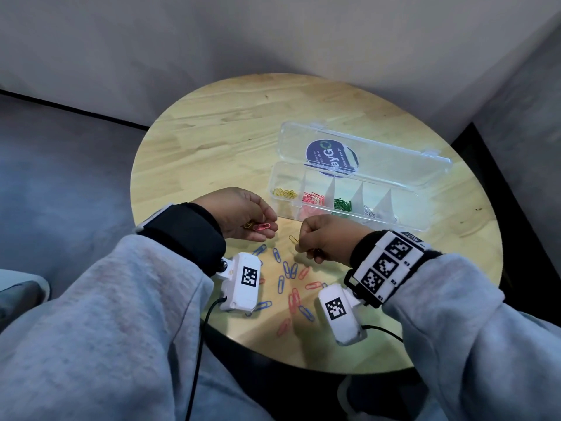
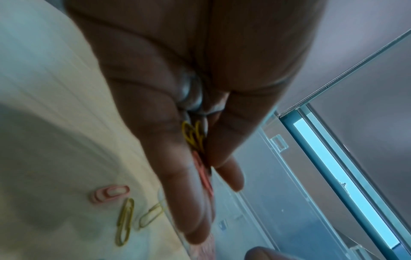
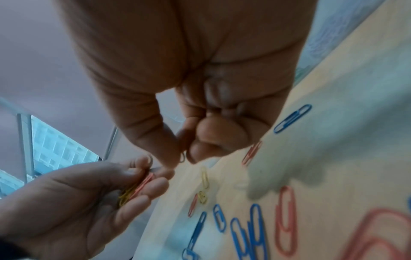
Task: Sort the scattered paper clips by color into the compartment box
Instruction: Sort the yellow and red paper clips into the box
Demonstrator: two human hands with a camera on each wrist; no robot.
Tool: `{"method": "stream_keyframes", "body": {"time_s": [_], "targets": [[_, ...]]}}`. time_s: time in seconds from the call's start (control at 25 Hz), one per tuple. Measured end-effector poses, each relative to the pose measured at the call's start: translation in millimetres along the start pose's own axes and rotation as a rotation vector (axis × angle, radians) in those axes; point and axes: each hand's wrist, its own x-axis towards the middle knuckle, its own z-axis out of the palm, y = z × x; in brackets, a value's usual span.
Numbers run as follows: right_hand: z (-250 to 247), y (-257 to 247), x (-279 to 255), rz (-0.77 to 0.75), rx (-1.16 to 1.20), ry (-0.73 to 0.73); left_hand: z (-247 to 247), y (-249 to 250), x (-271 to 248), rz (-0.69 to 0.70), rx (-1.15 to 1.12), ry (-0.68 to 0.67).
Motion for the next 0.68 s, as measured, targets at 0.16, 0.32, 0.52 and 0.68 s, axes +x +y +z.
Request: {"method": "stream_keyframes", "body": {"time_s": [0.16, 0.32, 0.52, 0.68], "targets": [[1, 2, -1, -0.002, 0.183, -0.019, -1, 1, -2, -0.018, 0.001, -0.014], [2, 0, -1, 0.028, 0.331, -0.054, -6, 3, -3, 0.007, -0.069, 0.009], [-1, -2, -2, 0.057, 0.516, -0.091, -12, 4, -3, 0.033, -0.061, 0.046], [2, -7, 1, 0.067, 0.387, -0.022, -12, 3, -4, 0.016, 0.002, 0.029]]}}
